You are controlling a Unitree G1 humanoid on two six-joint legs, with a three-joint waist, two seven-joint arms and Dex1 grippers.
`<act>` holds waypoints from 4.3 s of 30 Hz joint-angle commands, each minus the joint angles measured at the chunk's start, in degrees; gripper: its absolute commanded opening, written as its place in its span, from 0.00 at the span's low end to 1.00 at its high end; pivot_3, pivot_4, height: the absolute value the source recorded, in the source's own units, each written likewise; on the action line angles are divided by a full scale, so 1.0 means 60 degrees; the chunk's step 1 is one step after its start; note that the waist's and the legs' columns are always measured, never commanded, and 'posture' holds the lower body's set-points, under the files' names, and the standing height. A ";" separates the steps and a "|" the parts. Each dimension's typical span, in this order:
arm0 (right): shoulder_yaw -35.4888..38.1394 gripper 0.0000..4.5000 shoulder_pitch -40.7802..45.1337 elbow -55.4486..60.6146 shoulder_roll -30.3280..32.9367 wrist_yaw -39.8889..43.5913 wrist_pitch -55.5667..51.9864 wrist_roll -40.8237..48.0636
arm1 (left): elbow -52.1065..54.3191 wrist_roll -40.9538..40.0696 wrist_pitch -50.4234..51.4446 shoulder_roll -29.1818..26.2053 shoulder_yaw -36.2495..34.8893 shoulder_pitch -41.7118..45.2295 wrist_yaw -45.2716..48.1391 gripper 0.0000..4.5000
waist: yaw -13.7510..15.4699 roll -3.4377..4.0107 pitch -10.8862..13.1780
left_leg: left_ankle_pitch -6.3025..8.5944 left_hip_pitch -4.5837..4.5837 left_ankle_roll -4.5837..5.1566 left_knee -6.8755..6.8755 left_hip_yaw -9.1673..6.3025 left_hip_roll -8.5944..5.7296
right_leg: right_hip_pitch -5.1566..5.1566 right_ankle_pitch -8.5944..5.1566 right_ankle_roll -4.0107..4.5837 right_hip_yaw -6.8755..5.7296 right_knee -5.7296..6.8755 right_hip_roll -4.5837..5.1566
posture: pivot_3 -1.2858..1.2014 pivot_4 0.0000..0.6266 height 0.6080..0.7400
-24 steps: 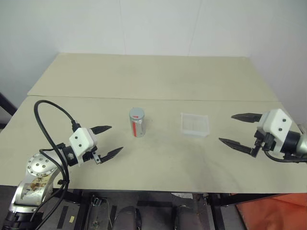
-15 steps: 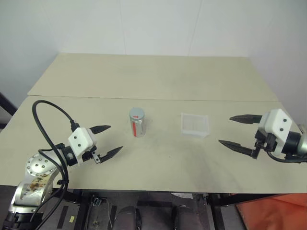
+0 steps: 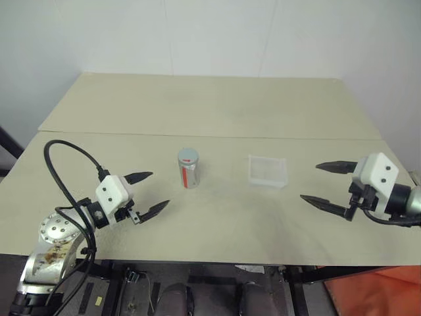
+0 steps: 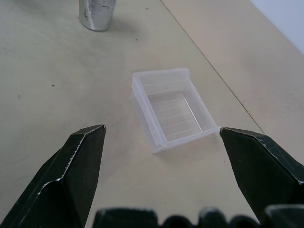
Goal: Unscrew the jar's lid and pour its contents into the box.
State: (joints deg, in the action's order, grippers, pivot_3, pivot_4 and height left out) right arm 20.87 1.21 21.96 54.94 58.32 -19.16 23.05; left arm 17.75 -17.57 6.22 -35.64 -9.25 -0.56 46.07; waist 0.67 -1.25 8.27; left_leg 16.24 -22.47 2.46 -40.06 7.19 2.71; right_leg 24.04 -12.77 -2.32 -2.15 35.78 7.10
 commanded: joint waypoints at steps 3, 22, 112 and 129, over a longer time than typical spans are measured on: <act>0.0080 1.00 0.0120 0.0226 -0.0022 -0.0302 0.0197 -0.0154 | -0.0036 0.0997 -0.0912 0.1208 0.0504 -0.0217 -0.1417 0.99 | 0.0002 -0.0003 -0.0002 | 0.0000 0.0000 0.0001 -0.0001 -0.0006 -0.0006 | -0.0005 0.0001 -0.0002 -0.0001 -0.0003 0.0001 | 0.52 0.24 1.00; -0.0158 1.00 0.0551 0.0387 -0.0361 -0.0682 0.0092 -0.0028 | -0.1731 0.2687 -0.1823 0.4065 0.1919 0.0602 -0.4274 0.99 | 0.0005 -0.0007 -0.0003 | 0.0004 -0.0007 0.0009 -0.0007 -0.0048 -0.0019 | -0.0014 0.0010 -0.0012 -0.0013 -0.0008 0.0005 | 0.52 0.24 1.00; -0.4754 1.00 0.3285 0.1869 -0.5781 -0.5182 -0.2444 0.0581 | -0.2810 0.1705 -0.2647 0.4524 0.3590 0.2641 -0.2297 0.44 | -0.0017 -0.0003 -0.0008 | 0.0008 -0.0088 0.0019 -0.0070 -0.0091 -0.0026 | 0.0014 0.0018 -0.0024 -0.0057 -0.0004 0.0009 | 0.52 0.24 1.00; -0.4930 1.00 0.3184 0.1443 -0.6135 -0.5142 -0.2024 -0.0032 | -0.2799 0.1603 -0.2557 0.4511 0.3589 0.2619 -0.2098 0.44 | -0.0023 -0.0003 -0.0008 | 0.0008 -0.0088 0.0021 -0.0070 -0.0092 -0.0025 | 0.0016 0.0018 -0.0024 -0.0057 -0.0004 0.0008 | 0.52 0.24 1.00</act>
State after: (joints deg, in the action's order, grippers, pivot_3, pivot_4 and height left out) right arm -8.61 19.59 29.69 18.52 27.36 -33.22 23.28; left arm -0.68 -7.01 -7.92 -8.92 12.28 14.37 33.16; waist 0.54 -1.27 8.23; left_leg 16.30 -23.00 2.59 -40.47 6.65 2.56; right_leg 24.14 -12.66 -2.46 -2.50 35.76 7.15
